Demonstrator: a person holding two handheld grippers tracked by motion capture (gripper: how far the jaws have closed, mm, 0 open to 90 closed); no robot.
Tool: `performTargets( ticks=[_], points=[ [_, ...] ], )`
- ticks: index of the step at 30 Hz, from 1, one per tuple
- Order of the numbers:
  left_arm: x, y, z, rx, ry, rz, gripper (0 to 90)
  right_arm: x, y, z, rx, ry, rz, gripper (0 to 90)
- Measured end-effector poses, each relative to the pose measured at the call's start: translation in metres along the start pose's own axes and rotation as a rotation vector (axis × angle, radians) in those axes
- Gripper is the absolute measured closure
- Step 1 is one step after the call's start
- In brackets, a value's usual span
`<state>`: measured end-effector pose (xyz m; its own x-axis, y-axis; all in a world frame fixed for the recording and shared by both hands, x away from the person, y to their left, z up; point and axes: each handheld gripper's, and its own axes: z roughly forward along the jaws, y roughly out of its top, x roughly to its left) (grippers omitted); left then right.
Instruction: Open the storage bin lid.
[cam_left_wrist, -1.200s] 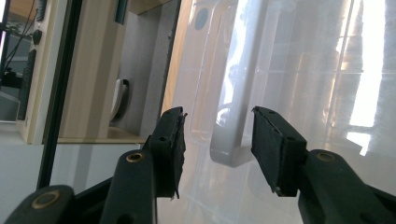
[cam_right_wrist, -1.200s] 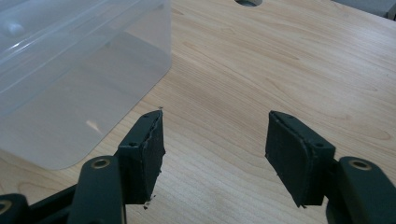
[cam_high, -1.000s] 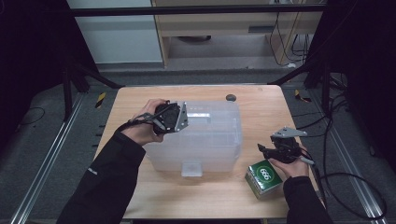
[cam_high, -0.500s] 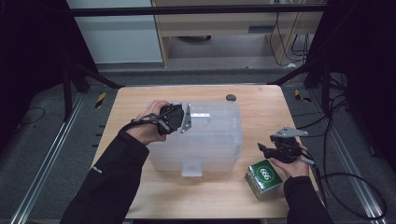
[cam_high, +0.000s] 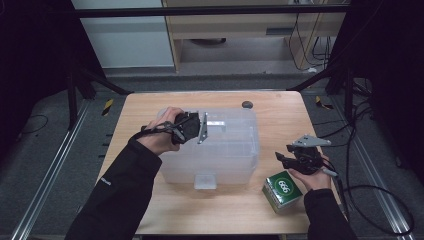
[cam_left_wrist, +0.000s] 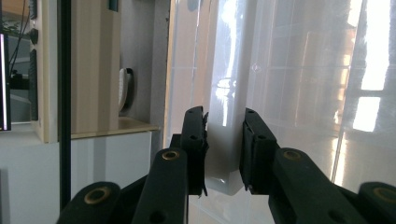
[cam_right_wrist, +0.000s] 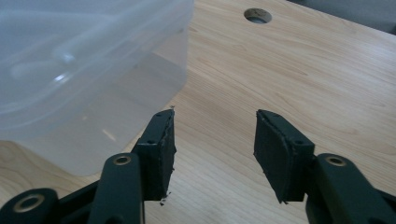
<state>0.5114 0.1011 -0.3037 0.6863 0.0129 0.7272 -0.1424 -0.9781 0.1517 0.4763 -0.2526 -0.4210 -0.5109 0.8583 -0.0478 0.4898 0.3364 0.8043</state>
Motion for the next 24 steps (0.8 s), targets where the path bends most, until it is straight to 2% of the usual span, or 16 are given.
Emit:
performTargets(
  ticks=[4,5,12,18,24],
  points=[
    [0.001,0.000,0.000,0.000,-0.003,0.003,73.7,0.003,0.002,-0.002,0.001,0.015,-0.007,54.1],
    [0.001,-0.001,0.000,-0.012,-0.008,-0.010,73.7,0.004,0.003,-0.002,0.000,0.021,-0.009,55.3],
    [0.004,-0.002,0.001,-0.026,-0.012,-0.022,73.6,0.010,0.007,-0.008,-0.016,0.046,-0.016,64.6],
    [0.007,-0.002,0.001,-0.023,-0.016,-0.028,73.3,0.013,0.010,-0.012,-0.009,0.089,-0.004,76.9],
    [0.010,-0.003,0.001,-0.032,-0.010,-0.055,72.9,0.018,0.012,-0.015,-0.009,0.113,-0.011,86.3]
  ],
)
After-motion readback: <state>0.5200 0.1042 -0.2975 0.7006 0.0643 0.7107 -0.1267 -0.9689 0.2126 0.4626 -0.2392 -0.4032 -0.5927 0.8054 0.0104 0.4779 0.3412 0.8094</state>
